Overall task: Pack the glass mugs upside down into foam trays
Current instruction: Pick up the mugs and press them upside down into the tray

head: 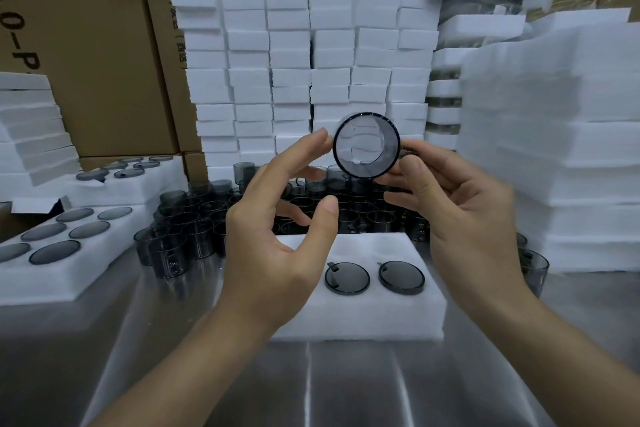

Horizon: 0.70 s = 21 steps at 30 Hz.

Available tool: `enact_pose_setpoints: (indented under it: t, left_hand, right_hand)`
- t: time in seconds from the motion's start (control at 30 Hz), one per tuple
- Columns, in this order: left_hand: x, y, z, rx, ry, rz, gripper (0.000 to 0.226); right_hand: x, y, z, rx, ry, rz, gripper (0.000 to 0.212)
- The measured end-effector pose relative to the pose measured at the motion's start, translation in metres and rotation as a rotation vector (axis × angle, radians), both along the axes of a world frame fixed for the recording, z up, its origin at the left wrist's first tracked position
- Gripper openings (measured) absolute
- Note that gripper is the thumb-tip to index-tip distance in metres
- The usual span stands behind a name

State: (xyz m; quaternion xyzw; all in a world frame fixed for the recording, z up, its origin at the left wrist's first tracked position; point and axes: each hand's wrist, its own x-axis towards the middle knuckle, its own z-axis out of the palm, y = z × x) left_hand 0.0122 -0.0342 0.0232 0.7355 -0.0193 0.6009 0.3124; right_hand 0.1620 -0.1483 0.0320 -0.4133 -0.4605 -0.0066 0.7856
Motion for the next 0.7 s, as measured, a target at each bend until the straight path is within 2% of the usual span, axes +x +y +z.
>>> enact_pose_setpoints:
  t: [0.13, 0.3, 0.4, 0.5, 0.6, 0.7]
  left_hand:
    - [0.003, -0.001, 0.002, -0.176, 0.024, -0.072, 0.053]
    - [0.008, -0.003, 0.004, -0.397, 0.058, -0.178, 0.050]
    - [0.010, -0.002, 0.004, -0.537, 0.076, -0.236, 0.046]
    - [0.011, -0.003, 0.005, -0.677, 0.119, -0.388, 0.044]
    - [0.012, -0.006, 0.006, -0.784, 0.168, -0.580, 0.040]
    - [0.014, -0.007, 0.005, -0.846, 0.212, -0.653, 0.037]
  right_hand:
    - [0.001, 0.000, -0.004, -0.009, -0.103, -0.058, 0.030]
    - [-0.002, 0.000, -0.013, -0.077, -0.359, -0.205, 0.044]
    - [-0.004, 0.001, -0.015, -0.160, -0.452, -0.253, 0.060]
    - [-0.006, 0.002, -0.017, -0.229, -0.438, -0.217, 0.070]
    - [-0.007, 0.003, -0.019, -0.223, -0.374, -0.162, 0.070]
    - [-0.006, 0.003, -0.018, -0.183, -0.383, -0.212, 0.069]
